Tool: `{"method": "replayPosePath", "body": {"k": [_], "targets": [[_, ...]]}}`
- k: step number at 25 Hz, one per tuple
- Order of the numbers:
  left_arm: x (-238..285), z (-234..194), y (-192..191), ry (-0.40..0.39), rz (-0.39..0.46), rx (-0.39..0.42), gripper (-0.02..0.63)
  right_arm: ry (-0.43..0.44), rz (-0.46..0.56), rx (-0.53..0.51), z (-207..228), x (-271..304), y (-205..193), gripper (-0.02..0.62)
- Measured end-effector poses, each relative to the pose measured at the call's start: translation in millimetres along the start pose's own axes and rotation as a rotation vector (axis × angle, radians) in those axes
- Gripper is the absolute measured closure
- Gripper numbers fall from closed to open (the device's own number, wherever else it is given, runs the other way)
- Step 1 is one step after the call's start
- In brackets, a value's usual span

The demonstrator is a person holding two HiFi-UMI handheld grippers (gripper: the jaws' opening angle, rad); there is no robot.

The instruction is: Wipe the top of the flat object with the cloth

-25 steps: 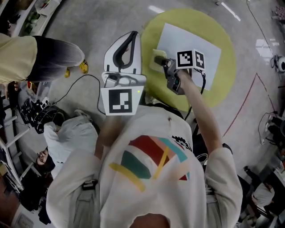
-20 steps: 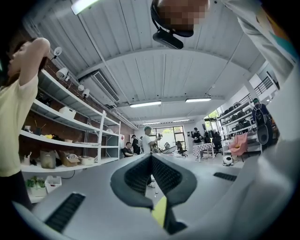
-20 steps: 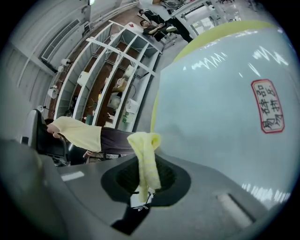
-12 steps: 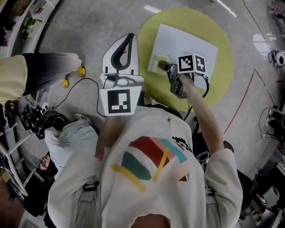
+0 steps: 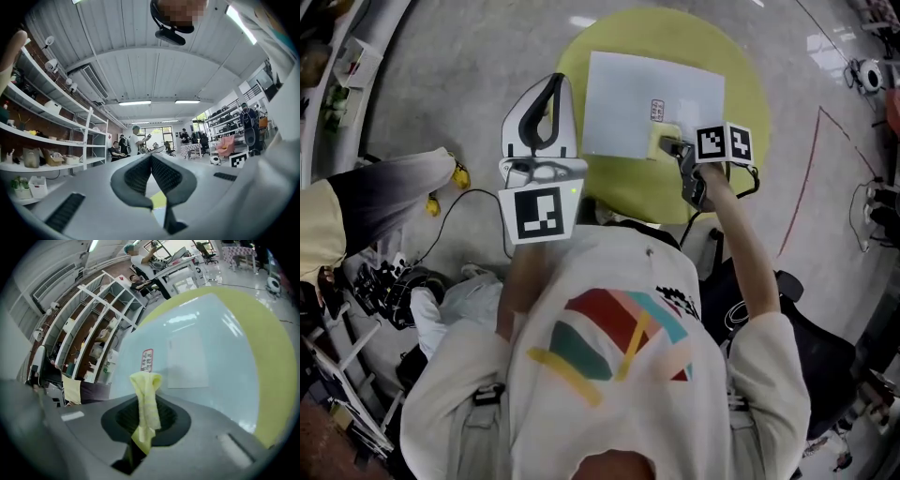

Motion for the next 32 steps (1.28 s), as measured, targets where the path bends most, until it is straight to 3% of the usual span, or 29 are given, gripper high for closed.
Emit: {"method": "replayPosePath", "body": {"k": [7, 16, 22, 27, 32], "targets": [[11, 23, 4, -0.058, 0.007, 0.017, 0.591, -0.075, 0.088, 0.077, 46, -67, -11, 0.569], [19, 43, 5, -0.1, 0.015, 0.038, 0.591, -0.178, 0.124, 0.081, 82, -117, -20, 0.569], [19, 51, 8, -0.099, 0.017, 0.053, 0.591, -0.186, 0.111, 0.057, 85, -126, -18, 0.569], [19, 41, 10, -0.053, 0.025, 0.065, 0.591, -0.015, 0.146, -0.036, 21, -119, 3, 0.569], [13, 26, 9, 0.016, 0.025, 0.069, 0.591, 0.193, 0.105, -0.171, -54, -66, 40, 0.569]]}}
Point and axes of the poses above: the fingertips, and each gripper's own axes: x forward along the fingers, z to its right, y out of its top, the point moved 9 cm from there along -x, backward along the fingers, and after that the axes turned 11 degrees about y, right-handed, at the moved point
